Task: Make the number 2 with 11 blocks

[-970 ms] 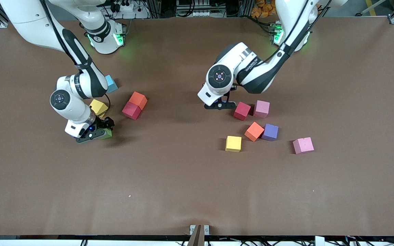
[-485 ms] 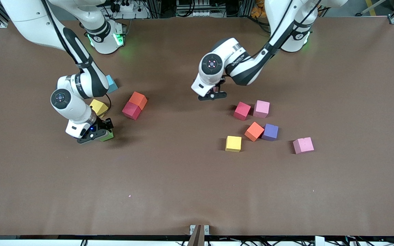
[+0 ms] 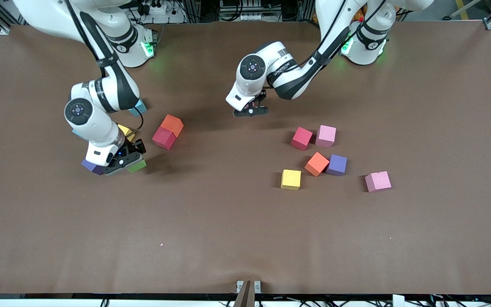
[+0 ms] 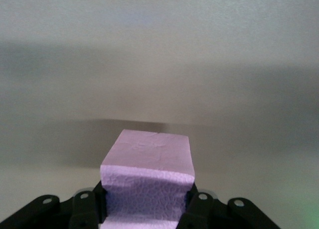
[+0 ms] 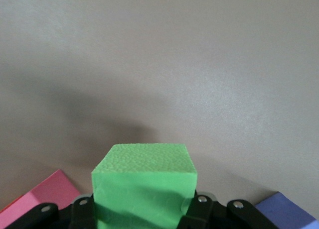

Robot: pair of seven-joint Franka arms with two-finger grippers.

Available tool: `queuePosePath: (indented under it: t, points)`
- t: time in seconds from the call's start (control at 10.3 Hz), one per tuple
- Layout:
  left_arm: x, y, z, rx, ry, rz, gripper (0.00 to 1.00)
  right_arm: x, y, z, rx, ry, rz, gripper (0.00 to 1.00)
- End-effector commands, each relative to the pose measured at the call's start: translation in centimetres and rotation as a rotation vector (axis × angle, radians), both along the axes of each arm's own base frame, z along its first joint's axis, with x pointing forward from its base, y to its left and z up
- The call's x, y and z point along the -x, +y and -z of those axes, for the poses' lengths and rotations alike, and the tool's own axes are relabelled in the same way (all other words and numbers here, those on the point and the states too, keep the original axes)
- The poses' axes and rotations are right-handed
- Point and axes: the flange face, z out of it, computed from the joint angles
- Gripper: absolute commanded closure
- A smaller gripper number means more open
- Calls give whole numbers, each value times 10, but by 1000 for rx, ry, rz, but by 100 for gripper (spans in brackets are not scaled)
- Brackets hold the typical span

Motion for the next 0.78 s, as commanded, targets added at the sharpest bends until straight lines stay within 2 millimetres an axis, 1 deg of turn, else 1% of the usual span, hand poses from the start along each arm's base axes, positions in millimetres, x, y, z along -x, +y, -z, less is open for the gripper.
queuePosePath:
  t: [0.0, 0.1, 0.19, 0.29, 0.39, 0.49, 0.68]
  points:
    - [3, -2, 24, 2, -3, -3, 100, 6, 10, -13, 9, -11, -58, 52]
    - [6, -4, 35, 1, -13, 13, 100, 8, 16, -17, 9, -17, -69, 52]
    - [8, -8, 40, 2, -13, 2, 100, 10, 18, -22, 13, -9, -73, 52]
    - [11, -10, 42, -3, -11, -8, 100, 13, 19, -26, 20, 11, -77, 52]
    - [17, -12, 42, -8, -23, 16, 100, 17, 21, -34, 25, 18, -79, 52]
    - [30, -18, 43, -13, -26, 45, 100, 22, 24, -41, 37, 54, -87, 52]
    - [35, -20, 46, -23, -35, 72, 100, 28, 32, -53, 43, 64, -105, 52]
